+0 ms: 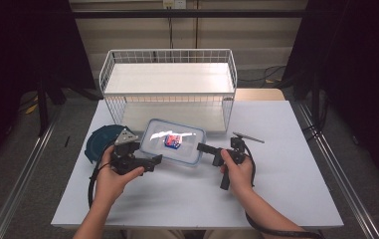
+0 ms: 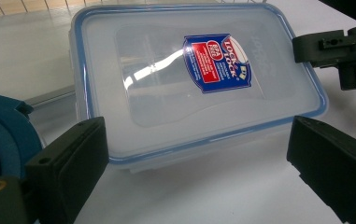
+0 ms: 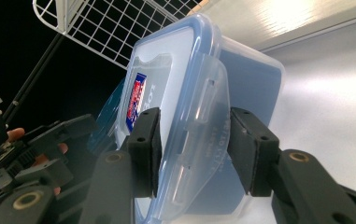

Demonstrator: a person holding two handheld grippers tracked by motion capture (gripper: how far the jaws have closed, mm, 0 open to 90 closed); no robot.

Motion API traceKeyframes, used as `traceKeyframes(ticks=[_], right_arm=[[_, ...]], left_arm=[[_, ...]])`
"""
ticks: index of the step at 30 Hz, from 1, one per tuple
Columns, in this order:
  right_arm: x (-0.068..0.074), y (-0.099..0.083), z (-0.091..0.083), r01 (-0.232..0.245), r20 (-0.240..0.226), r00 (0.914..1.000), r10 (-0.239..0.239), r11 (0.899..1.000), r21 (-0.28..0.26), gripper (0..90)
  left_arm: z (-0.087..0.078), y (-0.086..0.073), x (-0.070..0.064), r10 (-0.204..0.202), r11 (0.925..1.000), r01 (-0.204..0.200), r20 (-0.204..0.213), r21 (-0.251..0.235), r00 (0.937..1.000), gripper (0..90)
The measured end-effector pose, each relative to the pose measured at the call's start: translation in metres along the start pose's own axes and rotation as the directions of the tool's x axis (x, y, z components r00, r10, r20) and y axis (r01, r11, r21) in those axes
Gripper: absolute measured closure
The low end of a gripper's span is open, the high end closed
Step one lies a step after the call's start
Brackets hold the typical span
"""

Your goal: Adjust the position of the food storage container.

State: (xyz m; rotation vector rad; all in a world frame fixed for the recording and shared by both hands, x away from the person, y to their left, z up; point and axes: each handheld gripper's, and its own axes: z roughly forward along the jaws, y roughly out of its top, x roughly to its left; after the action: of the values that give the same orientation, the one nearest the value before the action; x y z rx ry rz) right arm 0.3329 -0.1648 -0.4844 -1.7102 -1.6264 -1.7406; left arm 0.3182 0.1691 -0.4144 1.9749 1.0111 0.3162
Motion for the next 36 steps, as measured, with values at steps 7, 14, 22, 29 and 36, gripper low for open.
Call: traceKeyframes(ticks=[7, 14, 22, 29, 36], right_arm=[[0.002, -0.002, -0.003, -0.020, -0.007, 0.9998, 0.020, 1.000, 0.003, 58.6], [0.008, -0.002, -0.008, -0.051, -0.032, 0.9982, 0.051, 0.999, 0.019, 60.3], [0.004, -0.003, -0.017, -0.086, -0.019, 0.9961, 0.087, 0.996, 0.013, 60.5], [-0.006, 0.001, -0.042, -0.121, -0.007, 0.9927, 0.121, 0.993, 0.018, 60.4], [-0.015, 0.005, -0.062, -0.142, 0.009, 0.9898, 0.142, 0.990, 0.001, 59.7]], left_arm=[[-0.002, 0.004, 0.002, -0.005, 1.0000, 0.005, -0.008, -0.001, 1.0000, 5.6], [-0.003, 0.008, 0.008, -0.021, 0.9998, 0.021, -0.019, -0.001, 0.9996, 5.6], [0.002, 0.013, 0.011, -0.028, 0.9996, 0.028, -0.006, 0.006, 0.9996, 5.7], [0.011, 0.019, 0.009, -0.022, 0.9993, 0.022, -0.010, 0.031, 0.9997, 5.8], [0.024, 0.025, 0.008, -0.042, 0.9981, 0.042, 0.000, 0.045, 0.9991, 13.1]])
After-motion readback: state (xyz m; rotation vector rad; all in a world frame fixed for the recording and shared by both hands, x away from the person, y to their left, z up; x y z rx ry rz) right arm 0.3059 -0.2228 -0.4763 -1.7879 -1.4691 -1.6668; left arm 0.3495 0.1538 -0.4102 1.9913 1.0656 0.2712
